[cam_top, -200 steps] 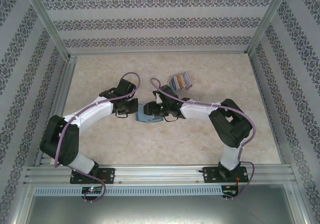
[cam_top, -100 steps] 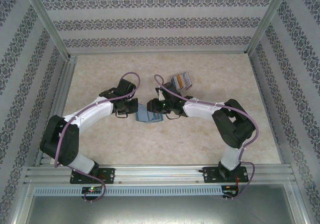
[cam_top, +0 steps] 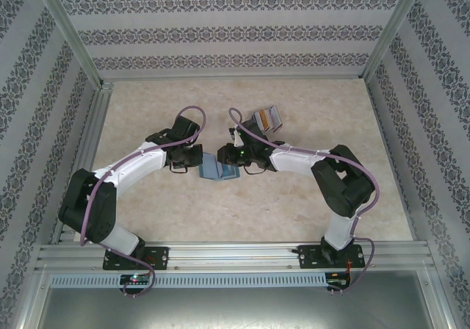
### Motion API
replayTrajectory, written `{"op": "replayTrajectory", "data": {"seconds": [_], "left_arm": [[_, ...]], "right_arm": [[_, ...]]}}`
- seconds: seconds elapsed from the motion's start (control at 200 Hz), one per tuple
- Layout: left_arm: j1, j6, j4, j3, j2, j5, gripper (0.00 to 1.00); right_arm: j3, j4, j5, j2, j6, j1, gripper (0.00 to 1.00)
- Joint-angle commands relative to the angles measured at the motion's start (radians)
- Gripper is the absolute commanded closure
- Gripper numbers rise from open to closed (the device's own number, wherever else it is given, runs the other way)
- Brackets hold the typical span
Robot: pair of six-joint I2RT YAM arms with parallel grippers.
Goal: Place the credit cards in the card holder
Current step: Flip over the card slot on the card holder.
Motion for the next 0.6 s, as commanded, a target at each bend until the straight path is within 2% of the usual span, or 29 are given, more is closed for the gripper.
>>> {"op": "replayTrajectory", "data": {"seconds": [0.0,0.14,0.315,0.38,0.475,0.545,0.595], "left_arm": [[0.01,-0.007,0.01,0.003,0.007,-0.001,1.0],[0.01,-0.007,0.011,0.003,0.011,-0.001,1.0],[0.011,-0.009,0.012,-0.007,0.015,-0.003,1.0],[0.011,-0.013,0.029,-0.023,0.002,0.001,1.0],[0.011,-0.016,0.036,-0.03,-0.001,0.004,1.0],[0.012,-0.016,0.027,-0.026,0.006,0.003,1.0],[0.014,-0.016,0.022,-0.026,0.003,0.001,0.9]], "right_arm": [[-0.022,0.059,-0.035,0.026,0.029,-0.014,0.81],[-0.027,0.079,-0.053,0.032,0.043,-0.023,0.89],[-0.018,0.081,-0.063,0.047,0.047,-0.019,0.92],[-0.012,0.074,-0.061,0.052,0.043,-0.014,0.91],[0.007,0.041,-0.051,0.056,0.022,-0.001,0.82],[0.013,0.037,-0.05,0.062,0.018,0.004,0.81],[0.013,0.036,-0.046,0.062,0.017,0.004,0.83]]}}
